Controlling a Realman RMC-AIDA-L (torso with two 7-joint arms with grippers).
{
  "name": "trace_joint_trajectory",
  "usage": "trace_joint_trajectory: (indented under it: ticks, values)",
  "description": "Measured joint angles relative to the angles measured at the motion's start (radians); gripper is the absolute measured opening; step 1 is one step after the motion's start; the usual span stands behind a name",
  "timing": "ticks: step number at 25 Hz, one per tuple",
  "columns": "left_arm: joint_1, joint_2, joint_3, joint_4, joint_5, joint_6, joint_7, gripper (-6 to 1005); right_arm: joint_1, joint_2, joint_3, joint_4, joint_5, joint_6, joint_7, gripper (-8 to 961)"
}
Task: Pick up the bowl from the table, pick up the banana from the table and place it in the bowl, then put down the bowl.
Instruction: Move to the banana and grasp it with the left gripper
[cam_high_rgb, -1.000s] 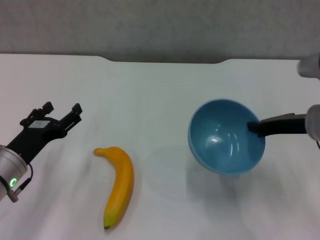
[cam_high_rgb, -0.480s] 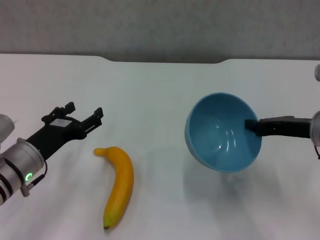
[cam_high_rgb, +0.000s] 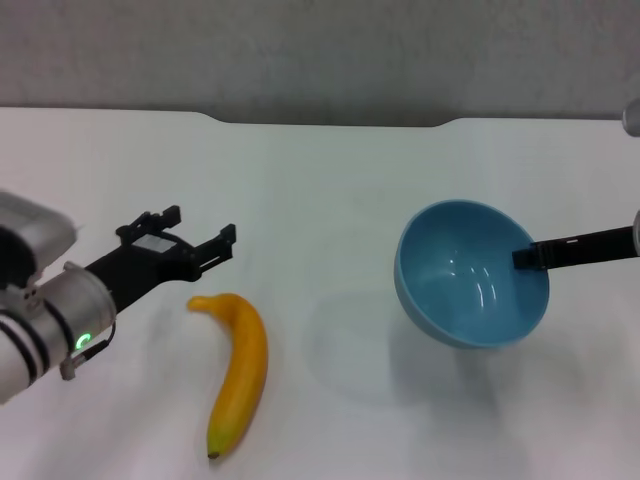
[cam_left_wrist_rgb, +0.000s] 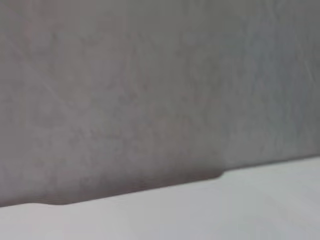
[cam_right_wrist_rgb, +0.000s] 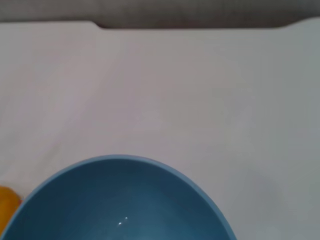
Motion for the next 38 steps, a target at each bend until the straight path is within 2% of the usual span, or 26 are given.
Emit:
trace_joint_trajectory:
  ticks: [2,5,6,7,8,12,14,17,20,27,38]
  values:
    - [0.004,0.0,0.004,-0.055,0.103,0.052,-0.09,883,0.017,0.0,0.014,0.023,-0.026,-0.005,0.0,27]
    - [0.008,0.006,0.021,-0.156,0.339,0.133,-0.326,883,0.029,0.0,0.024,0.046,-0.054,-0.006,0.001,27]
    - [0.009,0.008,0.022,-0.208,0.503,0.151,-0.492,883,0.032,0.0,0.028,0.051,-0.06,-0.006,0.001,27]
    - [0.009,0.008,0.022,-0.208,0.503,0.151,-0.492,883,0.032,0.0,0.035,0.053,-0.066,-0.006,0.001,27]
    - [0.009,0.009,0.02,-0.235,0.596,0.153,-0.576,883,0.033,0.0,0.042,0.054,-0.071,-0.006,0.001,27]
    - [-0.004,0.01,0.006,-0.331,1.063,0.103,-1.042,882,0.033,0.0,0.053,0.061,-0.077,-0.007,0.002,27]
    - [-0.025,0.006,-0.02,-0.374,1.32,0.024,-1.298,882,0.033,0.0,0.053,0.062,-0.078,-0.006,0.002,27]
    - [-0.058,0.001,-0.054,-0.411,1.553,-0.081,-1.521,882,0.034,0.0,0.053,0.072,-0.079,-0.001,0.002,27]
    - [-0.093,0.001,-0.096,-0.421,1.654,-0.176,-1.65,882,0.034,0.0,0.053,0.08,-0.082,0.003,0.002,27]
    - [-0.172,0.003,-0.147,-0.423,1.754,-0.402,-1.794,881,0.034,0.0,0.072,0.087,-0.095,0.007,0.002,27]
    - [-0.216,-0.003,-0.111,-0.465,1.791,-0.531,-1.896,877,0.059,-0.002,0.126,0.109,-0.155,-0.004,0.019,27]
